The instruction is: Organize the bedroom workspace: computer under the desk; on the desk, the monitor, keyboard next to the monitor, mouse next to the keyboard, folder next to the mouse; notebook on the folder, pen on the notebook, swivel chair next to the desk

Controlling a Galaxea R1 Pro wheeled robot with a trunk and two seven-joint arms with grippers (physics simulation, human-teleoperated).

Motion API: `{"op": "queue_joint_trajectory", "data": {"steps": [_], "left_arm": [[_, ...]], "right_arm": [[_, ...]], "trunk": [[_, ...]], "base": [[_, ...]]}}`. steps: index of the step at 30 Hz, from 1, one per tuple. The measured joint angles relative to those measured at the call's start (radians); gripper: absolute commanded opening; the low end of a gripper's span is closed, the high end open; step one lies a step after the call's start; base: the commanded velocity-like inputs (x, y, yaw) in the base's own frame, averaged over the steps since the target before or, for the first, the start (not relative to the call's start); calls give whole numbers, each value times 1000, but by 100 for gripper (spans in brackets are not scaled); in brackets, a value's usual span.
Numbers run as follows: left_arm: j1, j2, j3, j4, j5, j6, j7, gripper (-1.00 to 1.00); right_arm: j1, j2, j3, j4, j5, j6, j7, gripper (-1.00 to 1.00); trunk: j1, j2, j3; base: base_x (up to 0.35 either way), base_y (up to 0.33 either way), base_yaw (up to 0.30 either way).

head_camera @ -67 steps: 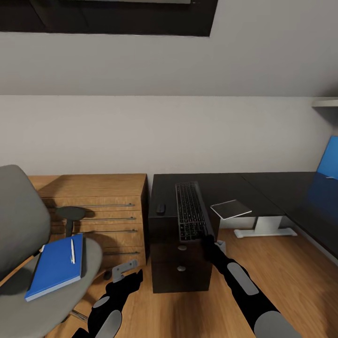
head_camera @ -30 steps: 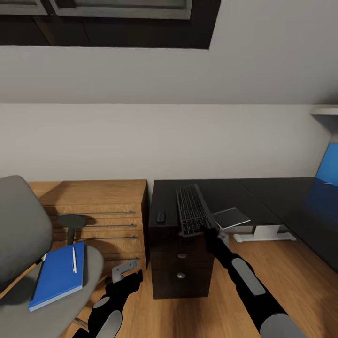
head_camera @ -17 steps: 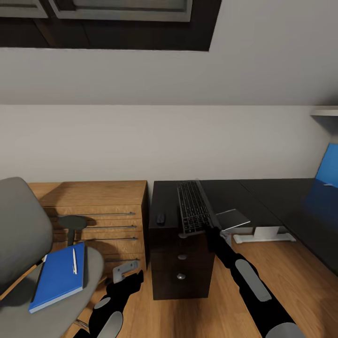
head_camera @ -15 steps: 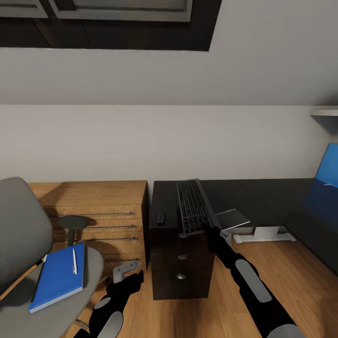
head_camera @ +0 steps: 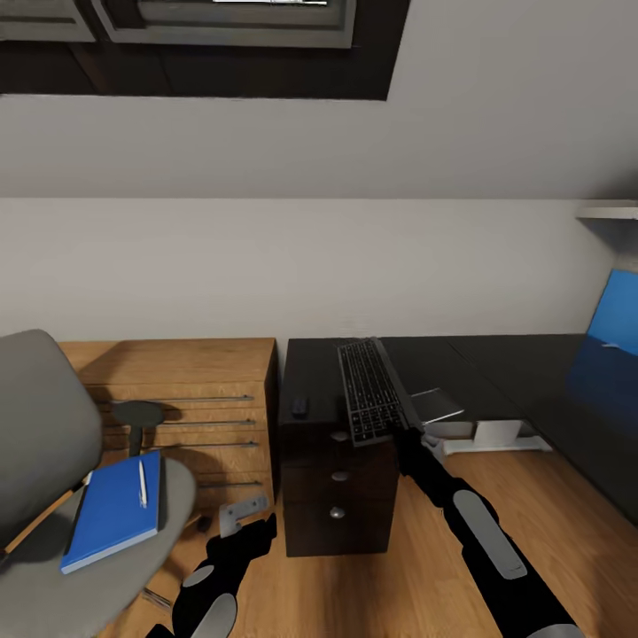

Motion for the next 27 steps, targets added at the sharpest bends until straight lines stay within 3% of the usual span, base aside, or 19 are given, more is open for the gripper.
{"op": "queue_joint_trajectory", "data": {"steps": [17, 18, 20, 27], "left_arm": [[0, 0, -1, 1, 0, 1, -1, 100], [0, -1, -1, 0, 0, 0, -1, 100], [0, -1, -1, 0, 0, 0, 0, 100], [0, -1, -3, 0, 0, 0, 1, 100]], "right_arm": [[6, -10, 0, -7, -10, 6, 43, -100], [6, -38, -2, -25, -117, 31, 41, -100], [6, -57, -1, -27, -168, 37, 38, -100], [7, -71, 0, -32, -204, 40, 35, -100]], "trunk": [[0, 0, 0], [0, 0, 0], [0, 0, 0], [0, 0, 0]], "base": [[-321, -123, 0], [-325, -160, 0], [-314, -177, 0], [-296, -202, 0]]}}
